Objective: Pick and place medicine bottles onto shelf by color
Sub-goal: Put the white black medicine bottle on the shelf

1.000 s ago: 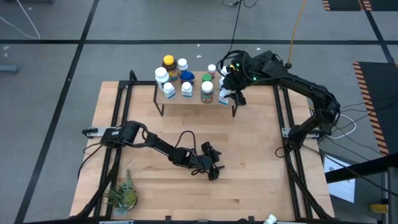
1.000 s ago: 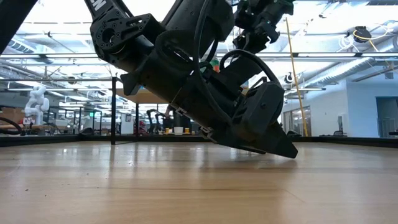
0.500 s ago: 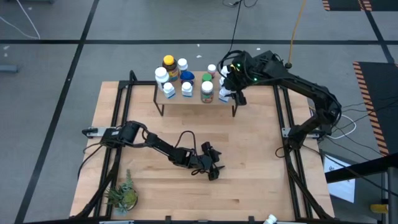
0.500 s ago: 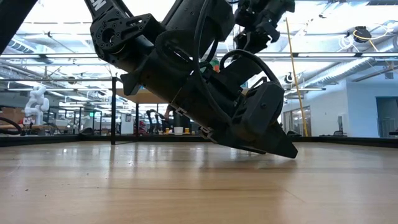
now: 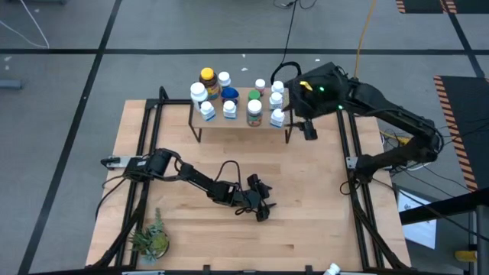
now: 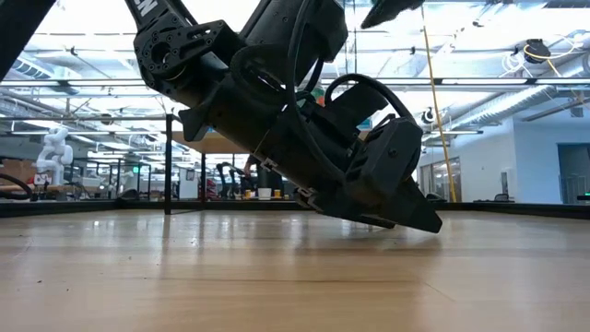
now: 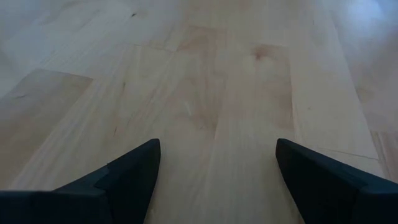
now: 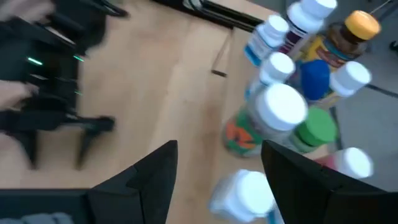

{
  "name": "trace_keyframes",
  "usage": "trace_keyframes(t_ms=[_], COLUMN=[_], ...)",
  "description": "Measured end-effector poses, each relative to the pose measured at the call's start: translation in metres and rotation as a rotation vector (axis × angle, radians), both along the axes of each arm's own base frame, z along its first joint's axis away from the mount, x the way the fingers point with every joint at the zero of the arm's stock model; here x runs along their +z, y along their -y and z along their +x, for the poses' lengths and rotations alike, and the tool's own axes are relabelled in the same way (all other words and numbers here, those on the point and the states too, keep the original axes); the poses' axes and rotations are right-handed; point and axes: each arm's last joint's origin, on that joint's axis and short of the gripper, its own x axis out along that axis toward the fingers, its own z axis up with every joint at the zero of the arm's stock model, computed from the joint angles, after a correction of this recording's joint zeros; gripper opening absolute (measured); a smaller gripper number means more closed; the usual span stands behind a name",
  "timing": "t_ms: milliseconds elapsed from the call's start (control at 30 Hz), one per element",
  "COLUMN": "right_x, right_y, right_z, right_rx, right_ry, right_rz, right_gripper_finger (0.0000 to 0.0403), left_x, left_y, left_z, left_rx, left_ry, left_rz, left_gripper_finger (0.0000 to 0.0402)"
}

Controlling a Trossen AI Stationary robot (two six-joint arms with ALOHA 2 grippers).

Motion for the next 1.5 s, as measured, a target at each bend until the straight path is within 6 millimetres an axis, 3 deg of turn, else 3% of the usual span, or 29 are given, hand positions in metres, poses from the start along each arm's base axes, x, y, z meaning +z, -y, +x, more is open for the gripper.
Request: trace_keyframes(t_ms=[167, 333, 500, 700, 800, 1000, 1133, 1300, 1500], right_x=[-0.001, -0.033, -0.061, -0.070, -0.069, -0.069, -0.075, -0.103, -0.150], right_y=[-0.026, -0.049, -0.093, -0.143, -0.163, -0.200, -0.225, -0.267, -0.333], right_z=[-0.013, -0.014, -0.002, -0.006, -0.018, -0.041, -0.062, -0.089, -0.117], right_rx=[0.016, -0.027, 0.074, 0.185, 0.192, 0.143, 0.107, 0.143, 0.339], right_ry=[-0.059, -0.147, -0.124, -0.147, -0.169, -0.191, -0.276, -0.365, -0.334], right_rz=[0.109, 0.276, 0.405, 0.387, 0.354, 0.352, 0.364, 0.435, 0.578], right_gripper_finger=[0.0228, 0.0226, 0.0210, 0.0203, 0.0203, 0.0202, 0.0202, 0.0202, 0.0202], left_x=[0.000, 0.000, 0.001, 0.025, 0.035, 0.039, 0.053, 0.075, 0.071], left_y=[0.002, 0.009, 0.007, 0.023, 0.045, 0.089, 0.114, 0.131, 0.140], left_z=[-0.001, -0.003, -0.001, 0.008, 0.017, 0.068, 0.089, 0.093, 0.087], left_rx=[-0.001, -0.021, -0.034, -0.141, -0.169, -0.251, -0.313, -0.326, -0.201], left_ry=[-0.001, -0.005, 0.013, 0.255, 0.310, 0.295, 0.248, 0.270, 0.251], left_rz=[-0.004, 0.008, 0.015, -0.087, -0.091, -0.022, 0.056, 0.048, -0.042], left_gripper_finger=[0.0321, 0.0321, 0.0321, 0.0321, 0.0321, 0.0321, 0.0321, 0.0321, 0.0321])
